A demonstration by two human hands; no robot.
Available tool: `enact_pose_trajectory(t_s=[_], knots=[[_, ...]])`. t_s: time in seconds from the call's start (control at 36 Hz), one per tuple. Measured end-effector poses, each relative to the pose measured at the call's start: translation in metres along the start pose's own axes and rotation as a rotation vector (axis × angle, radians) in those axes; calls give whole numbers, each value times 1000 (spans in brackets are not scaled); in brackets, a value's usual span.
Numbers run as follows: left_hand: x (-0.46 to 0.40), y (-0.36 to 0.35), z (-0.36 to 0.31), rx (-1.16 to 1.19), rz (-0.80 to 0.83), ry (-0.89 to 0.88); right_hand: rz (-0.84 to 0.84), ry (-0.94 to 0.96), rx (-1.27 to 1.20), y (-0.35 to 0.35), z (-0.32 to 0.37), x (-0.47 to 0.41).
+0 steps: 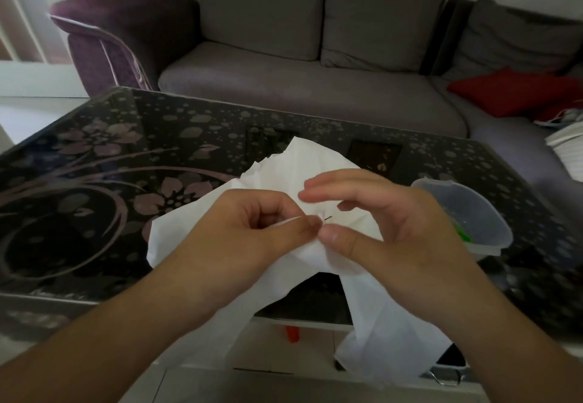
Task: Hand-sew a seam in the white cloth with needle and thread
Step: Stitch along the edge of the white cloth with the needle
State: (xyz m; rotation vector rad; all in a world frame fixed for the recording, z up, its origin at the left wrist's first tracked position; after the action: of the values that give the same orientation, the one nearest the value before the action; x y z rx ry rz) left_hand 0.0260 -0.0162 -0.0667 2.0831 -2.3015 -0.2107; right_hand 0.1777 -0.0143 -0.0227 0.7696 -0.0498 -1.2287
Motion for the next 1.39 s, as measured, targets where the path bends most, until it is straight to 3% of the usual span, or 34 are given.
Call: enact_pose_trajectory(t_s=[0.25, 0.47, 0.64, 0.92, 1.08, 1.17, 1.25, 1.39], knots=[[0, 1, 4, -20, 4, 23, -197, 121, -34, 2, 2, 3], [2, 0, 2, -69, 8, -1, -207, 82, 99, -4, 1, 5], [1, 2, 0, -138, -10, -31, -315, -162, -216, -8, -11, 10], [1, 4, 1, -206, -51, -33, -475, -258, -627, 6, -19, 8], [-1, 8, 7, -227, -86, 20, -431, -275, -885, 16, -21, 1], [-2, 7, 8, -257, -96, 43, -435, -353, -764, 19, -28, 0], [-1, 8, 11, -290, -101, 58, -404, -407, -428, 19, -31, -1], [0, 7, 11, -314, -102, 34, -210, -223, 95, 8, -13, 2]])
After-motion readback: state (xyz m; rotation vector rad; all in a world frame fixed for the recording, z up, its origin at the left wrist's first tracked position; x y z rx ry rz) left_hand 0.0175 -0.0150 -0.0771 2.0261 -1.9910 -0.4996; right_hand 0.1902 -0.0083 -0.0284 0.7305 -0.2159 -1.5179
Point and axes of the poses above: each hand's wrist, its own x-axis away from the middle knuckle, its own y-axis out of the back of the hand, z = x × y, the point moved 7 cm from there along -x, towards the middle knuckle, and after that the axes turned 4 degrees about -z, right-handed, at the moved point
